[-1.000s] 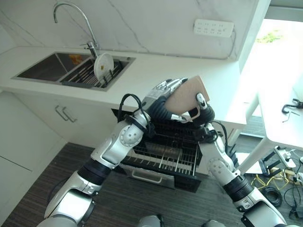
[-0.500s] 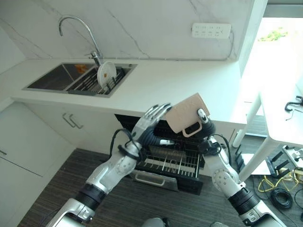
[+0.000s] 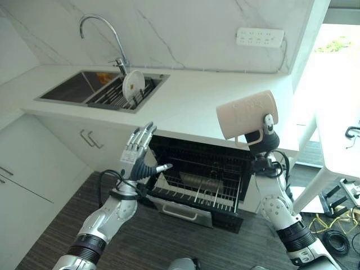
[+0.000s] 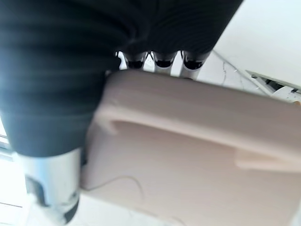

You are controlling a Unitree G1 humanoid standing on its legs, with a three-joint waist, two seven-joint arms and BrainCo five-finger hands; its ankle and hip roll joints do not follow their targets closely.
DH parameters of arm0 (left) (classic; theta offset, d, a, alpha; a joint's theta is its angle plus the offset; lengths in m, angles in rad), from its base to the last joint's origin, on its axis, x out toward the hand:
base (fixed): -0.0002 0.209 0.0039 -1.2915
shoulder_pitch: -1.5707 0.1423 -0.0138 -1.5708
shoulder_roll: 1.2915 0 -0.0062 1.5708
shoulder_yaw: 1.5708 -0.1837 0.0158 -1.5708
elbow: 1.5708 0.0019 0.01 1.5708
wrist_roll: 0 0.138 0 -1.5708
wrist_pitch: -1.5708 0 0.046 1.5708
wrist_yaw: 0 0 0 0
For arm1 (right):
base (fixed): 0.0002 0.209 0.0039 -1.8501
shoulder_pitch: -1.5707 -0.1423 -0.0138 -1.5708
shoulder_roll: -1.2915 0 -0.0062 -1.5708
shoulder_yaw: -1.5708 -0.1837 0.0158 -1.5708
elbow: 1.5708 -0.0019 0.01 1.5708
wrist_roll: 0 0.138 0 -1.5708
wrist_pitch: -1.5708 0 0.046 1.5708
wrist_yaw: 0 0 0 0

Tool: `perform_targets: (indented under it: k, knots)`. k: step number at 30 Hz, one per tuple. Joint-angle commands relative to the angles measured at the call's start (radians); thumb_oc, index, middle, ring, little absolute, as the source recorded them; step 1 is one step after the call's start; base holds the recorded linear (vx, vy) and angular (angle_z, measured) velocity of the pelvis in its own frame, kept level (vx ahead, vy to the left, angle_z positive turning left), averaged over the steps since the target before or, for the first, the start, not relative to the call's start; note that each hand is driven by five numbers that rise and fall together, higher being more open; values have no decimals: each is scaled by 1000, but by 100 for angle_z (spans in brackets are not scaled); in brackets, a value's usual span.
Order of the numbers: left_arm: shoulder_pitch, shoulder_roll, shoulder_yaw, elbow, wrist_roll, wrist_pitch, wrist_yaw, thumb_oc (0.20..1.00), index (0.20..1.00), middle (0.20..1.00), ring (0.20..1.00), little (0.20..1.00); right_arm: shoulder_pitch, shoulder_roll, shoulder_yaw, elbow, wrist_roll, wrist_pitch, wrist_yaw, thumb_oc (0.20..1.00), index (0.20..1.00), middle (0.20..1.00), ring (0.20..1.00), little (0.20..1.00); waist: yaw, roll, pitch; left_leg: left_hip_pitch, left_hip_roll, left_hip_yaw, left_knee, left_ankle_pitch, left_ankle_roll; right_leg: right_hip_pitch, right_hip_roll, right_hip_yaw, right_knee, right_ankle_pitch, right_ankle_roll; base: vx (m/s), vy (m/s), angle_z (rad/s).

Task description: Place the dishes in the dishwasher.

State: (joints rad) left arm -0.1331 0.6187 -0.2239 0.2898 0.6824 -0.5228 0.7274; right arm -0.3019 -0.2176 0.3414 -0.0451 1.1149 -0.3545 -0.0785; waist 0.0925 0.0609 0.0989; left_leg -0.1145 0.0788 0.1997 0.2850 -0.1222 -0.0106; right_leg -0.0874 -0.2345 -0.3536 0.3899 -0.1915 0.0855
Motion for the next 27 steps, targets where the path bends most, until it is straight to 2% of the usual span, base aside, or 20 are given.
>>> perform_targets:
  k: [1, 7, 8, 13, 18, 22, 27]
  knots:
    - [-38, 93, -2, -25, -7, -58, -73, 1000, 1000, 1000, 1000, 1000, -23, 34, -4, -74, -50, 8, 38, 200, 200, 200, 200, 200, 5, -40, -8, 9, 12, -88, 15, -35, -53, 41, -4, 61, -90, 69, 61, 0, 0, 0]
    - [-19, 128, -69, -37, -41, -106, -230, 1000, 1000, 1000, 1000, 1000, 8, 20, 19, -35, -93, 45, 59, 200, 200, 200, 200, 200, -5, -28, 6, 4, 15, -80, 15, -32, -53, 29, -4, 72, -90, 74, 64, 17, 64, -1]
    - [-21, 137, -106, -29, -56, -114, -284, 1000, 1000, 1000, 1000, 1000, 9, 18, 28, -12, -101, 61, 75, 200, 200, 200, 200, 200, -11, -23, 13, -2, 13, -74, 15, -32, -52, 19, -6, 78, -90, 77, 68, 12, 113, -5]
    - [-71, 159, -219, 4, -86, -81, -368, 1000, 1000, 1000, 1000, 1000, 0, -6, 56, 15, -121, 114, 99, 200, 200, 200, 200, 200, -40, -13, 44, -27, 14, -52, 15, -24, -52, -22, -14, 99, -90, 93, 80, 12, 147, -10]
    - [-152, 175, -281, 24, -97, -27, -370, 1000, 1000, 1000, 1000, 1000, -52, -31, 63, 38, -129, 143, 91, 200, 200, 200, 200, 200, -56, -11, 82, -73, 7, -48, 15, -7, -52, -75, -15, 114, -90, 111, 83, -38, 108, -13]
    - [-239, 198, -302, 48, -107, 19, -345, 1000, 1000, 1000, 1000, 1000, -124, -49, 56, 44, -128, 172, 93, 200, 200, 200, 200, 200, -68, -10, 140, -122, 1, -51, 15, 13, -55, -126, -14, 126, -90, 128, 81, -97, 96, -8]
    - [-290, 214, -311, 60, -116, 40, -340, 1000, 1000, 1000, 1000, 1000, -170, -53, 58, 53, -135, 181, 83, 200, 200, 200, 200, 200, -69, -11, 175, -152, -4, -59, 15, 28, -56, -154, -14, 130, -90, 140, 79, -47, 42, -3]
